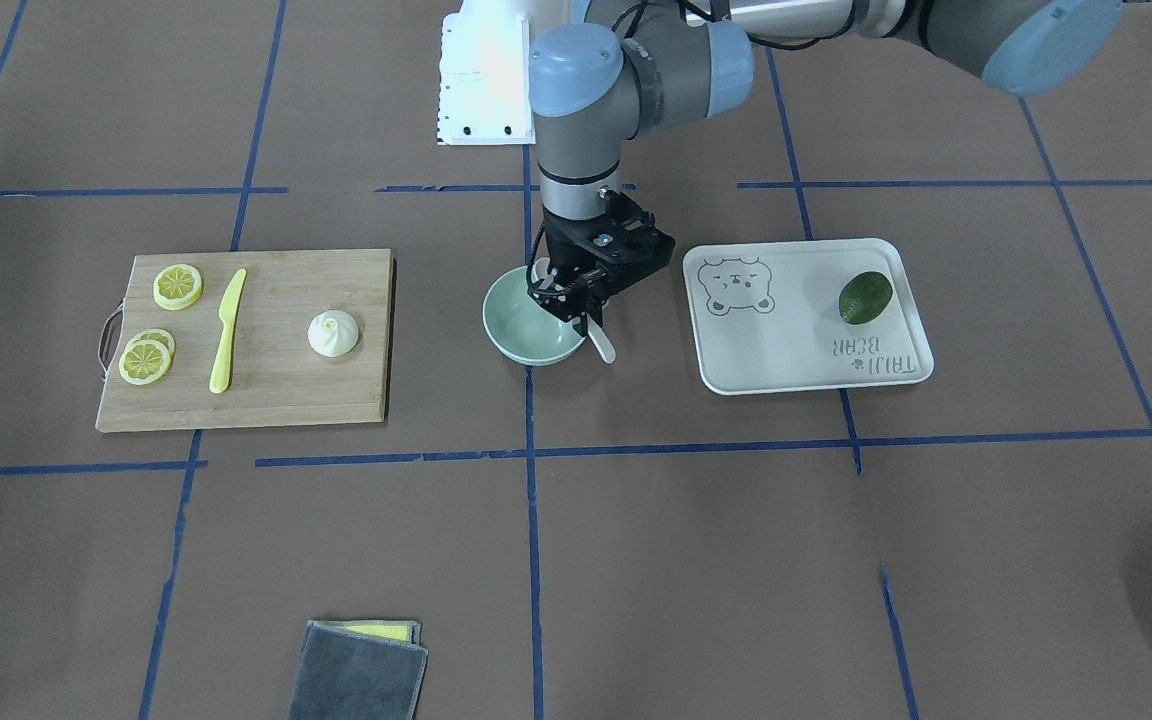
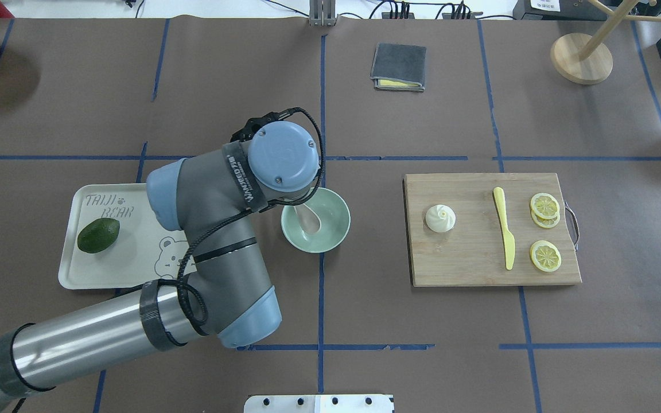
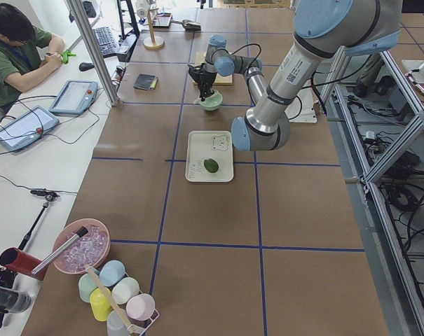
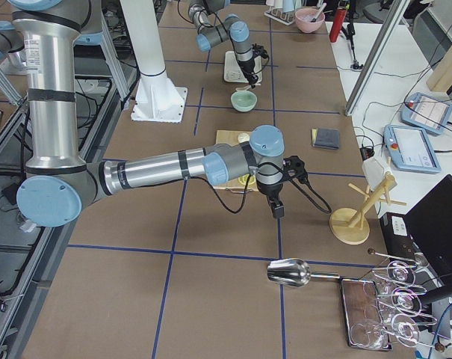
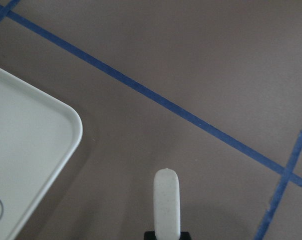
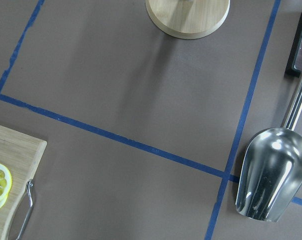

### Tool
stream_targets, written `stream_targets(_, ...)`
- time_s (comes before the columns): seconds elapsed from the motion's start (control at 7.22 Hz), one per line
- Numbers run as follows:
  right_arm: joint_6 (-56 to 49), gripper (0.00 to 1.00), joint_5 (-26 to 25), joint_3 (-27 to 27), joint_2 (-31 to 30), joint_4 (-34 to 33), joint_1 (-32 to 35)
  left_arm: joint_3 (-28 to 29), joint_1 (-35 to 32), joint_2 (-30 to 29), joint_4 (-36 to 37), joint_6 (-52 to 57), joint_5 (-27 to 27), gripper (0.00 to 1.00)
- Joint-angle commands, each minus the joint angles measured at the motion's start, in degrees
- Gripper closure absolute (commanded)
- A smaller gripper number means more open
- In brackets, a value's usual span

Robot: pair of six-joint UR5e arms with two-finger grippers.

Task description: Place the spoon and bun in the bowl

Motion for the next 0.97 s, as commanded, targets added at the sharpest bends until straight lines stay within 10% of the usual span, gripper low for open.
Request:
stream_targets(0.0,2.0,0.00,0.0,0.3,0.1,0.0,0.0,2.5,1.8,-2.1,-0.1,-1.1,1.2,0.91)
stream_targets(0.28,2.9,0.00,0.0,0.3,0.6,0.1,0.0,2.1,1.8,-1.5,-0.1,4.2,1.3,0.05)
stream_targets(0.55,2.8,0.00,0.0,0.5,0.7,0.4,-0.1,-1.2,1.7,0.3,0.0,9.8,1.2,0.00)
stream_targets(0.83,2.5,0.00,0.3,1.1,0.9,1.0,-0.1,-16.8,-0.2,10.9,-0.1,26.9,0.3,0.00)
